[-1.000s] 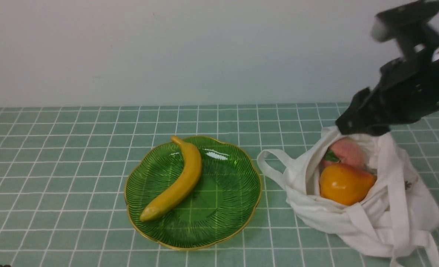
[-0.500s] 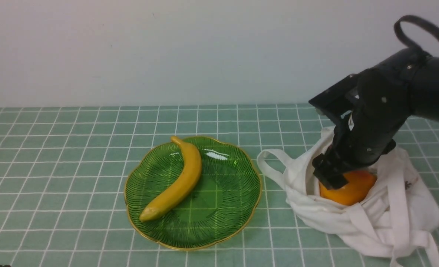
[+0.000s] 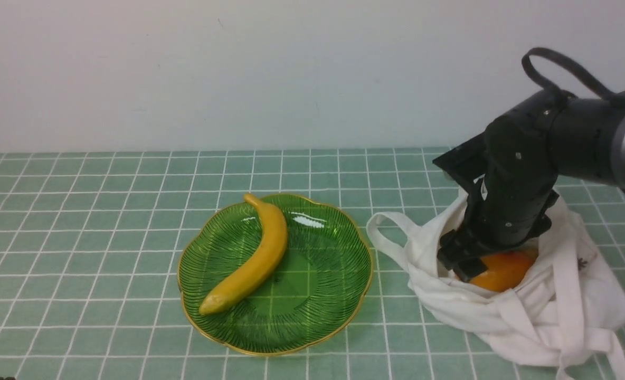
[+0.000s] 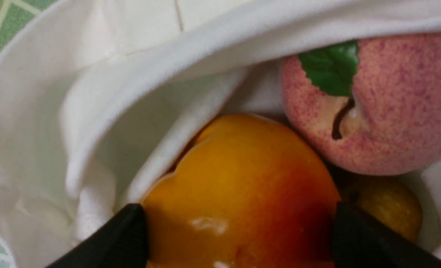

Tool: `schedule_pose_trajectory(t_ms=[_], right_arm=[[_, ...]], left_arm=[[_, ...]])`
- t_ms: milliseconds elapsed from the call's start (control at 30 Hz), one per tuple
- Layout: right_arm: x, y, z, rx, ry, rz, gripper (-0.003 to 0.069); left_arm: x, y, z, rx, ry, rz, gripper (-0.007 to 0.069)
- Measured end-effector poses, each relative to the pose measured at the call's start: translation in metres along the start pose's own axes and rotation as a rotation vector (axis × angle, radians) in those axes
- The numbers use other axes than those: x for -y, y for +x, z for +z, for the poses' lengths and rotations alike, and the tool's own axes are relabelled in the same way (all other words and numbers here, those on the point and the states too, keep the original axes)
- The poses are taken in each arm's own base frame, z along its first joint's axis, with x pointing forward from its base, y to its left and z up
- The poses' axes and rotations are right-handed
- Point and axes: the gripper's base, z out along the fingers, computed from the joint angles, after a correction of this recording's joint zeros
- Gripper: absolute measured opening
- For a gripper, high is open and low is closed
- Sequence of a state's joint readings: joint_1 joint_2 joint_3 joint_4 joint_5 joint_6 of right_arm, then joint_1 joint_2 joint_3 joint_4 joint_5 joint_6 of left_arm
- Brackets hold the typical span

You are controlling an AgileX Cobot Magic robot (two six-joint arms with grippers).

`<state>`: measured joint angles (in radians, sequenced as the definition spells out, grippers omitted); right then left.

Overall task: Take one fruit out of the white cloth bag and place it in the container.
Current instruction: 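Reach into the cloth bag and grasp a fruit inside it with the right gripper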

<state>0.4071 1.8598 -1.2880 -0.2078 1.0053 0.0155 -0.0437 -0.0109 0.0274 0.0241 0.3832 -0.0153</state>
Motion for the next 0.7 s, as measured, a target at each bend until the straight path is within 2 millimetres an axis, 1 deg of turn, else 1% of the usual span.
schedule_pose_trajectory(t_ms=[200, 267, 333, 367, 400, 433, 467, 500, 533, 567, 600, 633, 700], right_arm=[[0.001, -0.001, -0.004, -0.01, 0.009, 0.016, 0.058], [0.002, -0.001, -0.009, -0.007, 0.011, 0.029, 0.0577], [0.003, 0.0, -0.02, 0.008, 0.014, 0.044, 0.0561], [0.004, 0.0, -0.028, 0.025, 0.013, 0.052, 0.0528], [0.004, 0.0, -0.029, 0.029, 0.013, 0.054, 0.0503], [0.007, 0.001, -0.048, 0.073, 0.014, 0.068, 0.0338], [0.007, 0.001, -0.05, 0.078, 0.014, 0.07, 0.0311], [0.009, 0.002, -0.065, 0.119, 0.014, 0.081, 0.0136], [0.012, 0.004, -0.081, 0.162, 0.017, 0.09, 0.0066], [0.013, 0.004, -0.087, 0.181, 0.018, 0.094, 0.0043], [0.015, 0.006, -0.1, 0.219, 0.018, 0.103, 0.0013], [0.015, 0.006, -0.102, 0.224, 0.018, 0.105, 0.0013], [0.016, 0.01, -0.122, 0.285, -0.002, 0.122, -0.0008]], left_arm=[[0.0, 0.0, 0.0, 0.0, 0.0, 0.0, -0.0008], [0.0, 0.0, 0.0, 0.0, 0.0, 0.0, -0.0008], [0.0, 0.0, 0.0, 0.0, 0.0, 0.0, -0.0008], [0.0, 0.0, 0.0, 0.0, 0.0, 0.0, -0.0008], [0.0, 0.0, 0.0, 0.0, 0.0, 0.0, -0.0008], [0.0, 0.0, 0.0, 0.0, 0.0, 0.0, -0.0008], [0.0, 0.0, 0.0, 0.0, 0.0, 0.0, -0.0008], [0.0, 0.0, 0.0, 0.0, 0.0, 0.0, -0.0008], [0.0, 0.0, 0.0, 0.0, 0.0, 0.0, -0.0008], [0.0, 0.0, 0.0, 0.0, 0.0, 0.0, -0.0008], [0.0, 0.0, 0.0, 0.0, 0.0, 0.0, -0.0008], [0.0, 0.0, 0.0, 0.0, 0.0, 0.0, -0.0008], [0.0, 0.0, 0.0, 0.0, 0.0, 0.0, -0.0008]])
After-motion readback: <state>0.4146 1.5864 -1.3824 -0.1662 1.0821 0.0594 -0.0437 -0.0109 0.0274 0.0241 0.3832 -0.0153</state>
